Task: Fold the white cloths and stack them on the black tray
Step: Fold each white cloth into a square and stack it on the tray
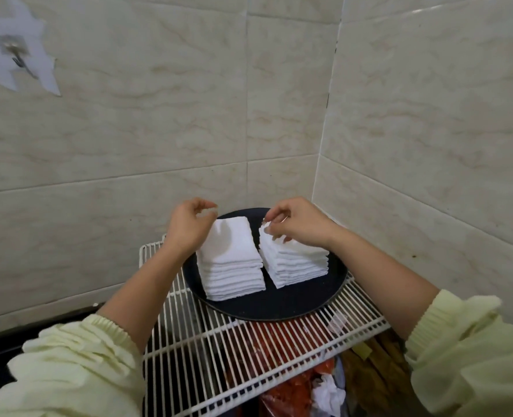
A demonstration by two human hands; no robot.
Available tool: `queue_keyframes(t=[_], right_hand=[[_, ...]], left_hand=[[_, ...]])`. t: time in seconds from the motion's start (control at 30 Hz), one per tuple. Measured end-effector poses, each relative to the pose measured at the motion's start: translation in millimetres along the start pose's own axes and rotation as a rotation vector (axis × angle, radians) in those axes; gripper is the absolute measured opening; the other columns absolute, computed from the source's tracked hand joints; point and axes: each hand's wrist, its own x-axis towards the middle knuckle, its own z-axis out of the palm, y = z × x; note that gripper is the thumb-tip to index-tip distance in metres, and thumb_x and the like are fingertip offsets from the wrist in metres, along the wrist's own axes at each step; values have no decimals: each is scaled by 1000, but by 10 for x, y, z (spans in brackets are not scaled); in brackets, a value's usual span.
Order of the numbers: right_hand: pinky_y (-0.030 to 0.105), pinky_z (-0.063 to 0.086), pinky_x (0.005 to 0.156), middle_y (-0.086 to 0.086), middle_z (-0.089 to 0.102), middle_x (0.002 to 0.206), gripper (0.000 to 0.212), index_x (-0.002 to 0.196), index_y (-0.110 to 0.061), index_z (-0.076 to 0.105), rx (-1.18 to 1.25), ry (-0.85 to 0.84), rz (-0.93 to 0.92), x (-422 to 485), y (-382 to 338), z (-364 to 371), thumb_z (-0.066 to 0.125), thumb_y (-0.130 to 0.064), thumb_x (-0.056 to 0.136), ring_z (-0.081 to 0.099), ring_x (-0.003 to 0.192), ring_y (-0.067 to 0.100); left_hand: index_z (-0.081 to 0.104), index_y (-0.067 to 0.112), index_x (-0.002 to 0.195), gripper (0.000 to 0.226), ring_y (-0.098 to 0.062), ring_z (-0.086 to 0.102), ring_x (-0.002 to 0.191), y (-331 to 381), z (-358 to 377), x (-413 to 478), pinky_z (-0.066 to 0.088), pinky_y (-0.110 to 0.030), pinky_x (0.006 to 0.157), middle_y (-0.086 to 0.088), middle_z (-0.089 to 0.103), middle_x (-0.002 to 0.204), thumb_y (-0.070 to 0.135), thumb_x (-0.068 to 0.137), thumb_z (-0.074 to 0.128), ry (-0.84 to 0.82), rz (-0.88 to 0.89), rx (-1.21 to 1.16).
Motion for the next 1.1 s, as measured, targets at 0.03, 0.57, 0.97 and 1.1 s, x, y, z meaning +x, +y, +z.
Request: queue_keyframes(t=[0.03, 0.57, 0.97, 1.1], right_hand=[[23, 54, 55, 12, 71, 82, 6, 88, -9, 66, -41, -28, -1, 0, -42, 81, 68, -5, 84, 66, 63, 15], [22, 48, 40, 17, 65, 57, 19, 76, -2, 53, -417, -178, 249, 76, -109, 567, 39, 4, 86, 65, 47, 24], [17, 50, 44, 15, 67, 66, 20, 103, 13, 64, -287, -170, 276, -65, -151, 483, 52, 1, 92, 61, 48, 17], [20, 48, 41, 23, 68, 73, 18, 101, 15, 63, -184, -105, 262, -93, -179, 434, 57, 4, 88, 61, 45, 19]], left_hand=[[66, 12, 109, 21, -22, 60, 104, -67, -30, -45, 46, -31, 86, -8, 66, 109, 17, 89, 61, 22, -12, 11], [36, 9, 133, 53, -28, 66, 81, -326, -120, -507, 55, -39, 73, -11, 68, 96, 41, 93, 49, -181, -252, 205], [34, 11, 140, 53, -15, 55, 54, -299, -172, -560, 42, -24, 47, -11, 69, 82, 19, 93, 57, -253, -255, -55], [36, 13, 137, 49, -16, 50, 57, -310, -234, -525, 40, -24, 47, -12, 70, 79, 14, 93, 58, -245, -278, -133]])
